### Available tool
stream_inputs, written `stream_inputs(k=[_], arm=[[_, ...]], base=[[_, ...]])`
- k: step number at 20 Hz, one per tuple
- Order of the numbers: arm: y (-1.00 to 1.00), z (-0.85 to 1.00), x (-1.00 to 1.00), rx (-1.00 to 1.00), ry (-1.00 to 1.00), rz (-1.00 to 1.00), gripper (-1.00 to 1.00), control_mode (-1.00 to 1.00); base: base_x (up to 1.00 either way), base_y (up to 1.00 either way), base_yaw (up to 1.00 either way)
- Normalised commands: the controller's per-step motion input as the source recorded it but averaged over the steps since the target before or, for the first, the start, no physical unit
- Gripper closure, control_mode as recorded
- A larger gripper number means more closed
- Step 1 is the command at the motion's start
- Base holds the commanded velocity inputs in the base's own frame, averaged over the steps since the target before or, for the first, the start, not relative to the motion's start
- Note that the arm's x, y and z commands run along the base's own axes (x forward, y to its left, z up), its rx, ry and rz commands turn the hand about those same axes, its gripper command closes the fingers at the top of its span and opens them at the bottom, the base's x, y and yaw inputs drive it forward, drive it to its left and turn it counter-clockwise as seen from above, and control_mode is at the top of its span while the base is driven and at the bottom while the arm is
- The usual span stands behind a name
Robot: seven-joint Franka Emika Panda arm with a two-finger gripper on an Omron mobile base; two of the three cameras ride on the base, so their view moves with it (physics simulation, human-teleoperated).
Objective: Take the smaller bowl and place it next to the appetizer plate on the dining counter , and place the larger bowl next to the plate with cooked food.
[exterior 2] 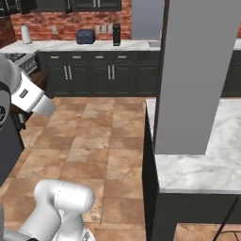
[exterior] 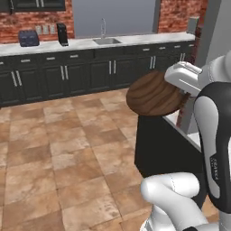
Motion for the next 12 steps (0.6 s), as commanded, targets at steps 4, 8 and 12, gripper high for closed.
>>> stream_inputs(k=[4, 8, 12], arm=[[0.0, 0.0, 0.0, 0.0, 0.0, 0.0, 1.0, 1.0], [0.0, 0.0, 0.0, 0.0, 0.0, 0.0, 1.0, 1.0], [0.0, 0.0, 0.0, 0.0, 0.0, 0.0, 1.0, 1.0]], base=[[-1.0, -0.09, 0.01], [-0.94, -0.82, -0.03], [-0.56, -1.0, -0.06]])
